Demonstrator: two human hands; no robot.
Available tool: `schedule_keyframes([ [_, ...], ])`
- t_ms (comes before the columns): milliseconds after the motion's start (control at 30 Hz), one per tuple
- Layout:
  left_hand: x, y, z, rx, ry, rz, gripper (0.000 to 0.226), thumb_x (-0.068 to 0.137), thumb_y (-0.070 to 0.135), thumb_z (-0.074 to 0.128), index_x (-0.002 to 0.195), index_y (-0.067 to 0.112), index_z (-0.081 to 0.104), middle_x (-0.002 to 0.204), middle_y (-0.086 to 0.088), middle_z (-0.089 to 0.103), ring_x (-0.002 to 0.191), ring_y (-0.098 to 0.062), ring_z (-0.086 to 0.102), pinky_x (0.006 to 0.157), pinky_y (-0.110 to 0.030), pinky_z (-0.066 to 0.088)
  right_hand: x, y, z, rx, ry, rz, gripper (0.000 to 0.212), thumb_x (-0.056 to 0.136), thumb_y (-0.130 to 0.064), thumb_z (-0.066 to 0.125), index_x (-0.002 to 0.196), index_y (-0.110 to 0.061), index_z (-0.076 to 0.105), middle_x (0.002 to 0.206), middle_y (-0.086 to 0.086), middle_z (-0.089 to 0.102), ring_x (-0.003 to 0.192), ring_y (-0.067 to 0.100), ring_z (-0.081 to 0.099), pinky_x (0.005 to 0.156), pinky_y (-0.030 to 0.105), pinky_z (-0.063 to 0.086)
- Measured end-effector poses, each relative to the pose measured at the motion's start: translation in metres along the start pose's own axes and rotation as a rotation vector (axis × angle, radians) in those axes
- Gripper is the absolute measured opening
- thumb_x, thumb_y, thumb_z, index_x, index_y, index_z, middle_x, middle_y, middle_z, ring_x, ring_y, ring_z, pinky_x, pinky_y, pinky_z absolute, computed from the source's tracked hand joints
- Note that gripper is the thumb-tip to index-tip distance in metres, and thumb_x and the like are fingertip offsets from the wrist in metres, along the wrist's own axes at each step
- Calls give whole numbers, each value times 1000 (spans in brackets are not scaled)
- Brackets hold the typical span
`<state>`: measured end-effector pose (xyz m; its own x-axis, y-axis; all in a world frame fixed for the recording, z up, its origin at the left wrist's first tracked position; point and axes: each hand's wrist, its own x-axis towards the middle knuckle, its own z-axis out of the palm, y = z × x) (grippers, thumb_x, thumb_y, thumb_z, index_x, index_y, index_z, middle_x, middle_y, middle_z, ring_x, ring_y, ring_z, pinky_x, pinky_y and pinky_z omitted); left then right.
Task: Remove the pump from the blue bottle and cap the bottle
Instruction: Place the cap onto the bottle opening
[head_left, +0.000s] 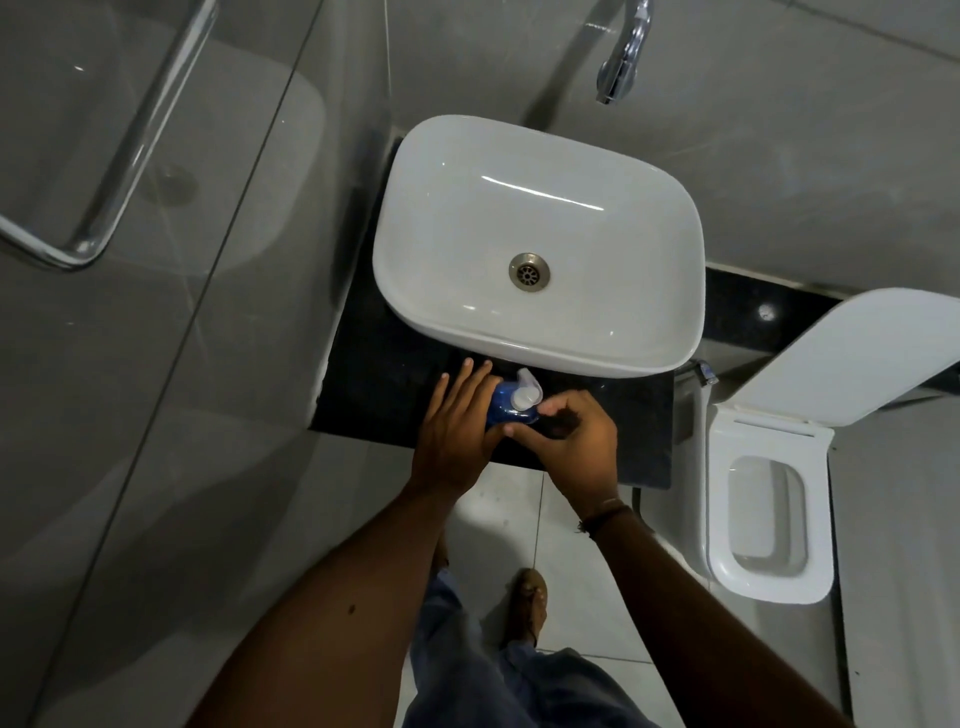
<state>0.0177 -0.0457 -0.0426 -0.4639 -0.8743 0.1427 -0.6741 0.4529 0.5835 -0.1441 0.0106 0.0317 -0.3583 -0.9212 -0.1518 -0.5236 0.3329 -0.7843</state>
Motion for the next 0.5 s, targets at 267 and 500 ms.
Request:
schedule_keyframes([
  [267,0,-1,-1,2,-13,-2,87,98,66,13,147,2,48,157,-15,47,153,-31,31,125,-55,24,3,0,1,19,7,-10,58,64,-49,94,107,-21,67,110,1,67,102,17,70,85,44,64],
  [500,0,-2,1,-4,-16,-5,90,97,68,11,146,3,48,156,-15,49,153,-31,31,126,-54,23,7,3,0,-22,30,-24,51,62,-48,95,97,-26,65,101,-2,64,89,3,61,77,28,59],
])
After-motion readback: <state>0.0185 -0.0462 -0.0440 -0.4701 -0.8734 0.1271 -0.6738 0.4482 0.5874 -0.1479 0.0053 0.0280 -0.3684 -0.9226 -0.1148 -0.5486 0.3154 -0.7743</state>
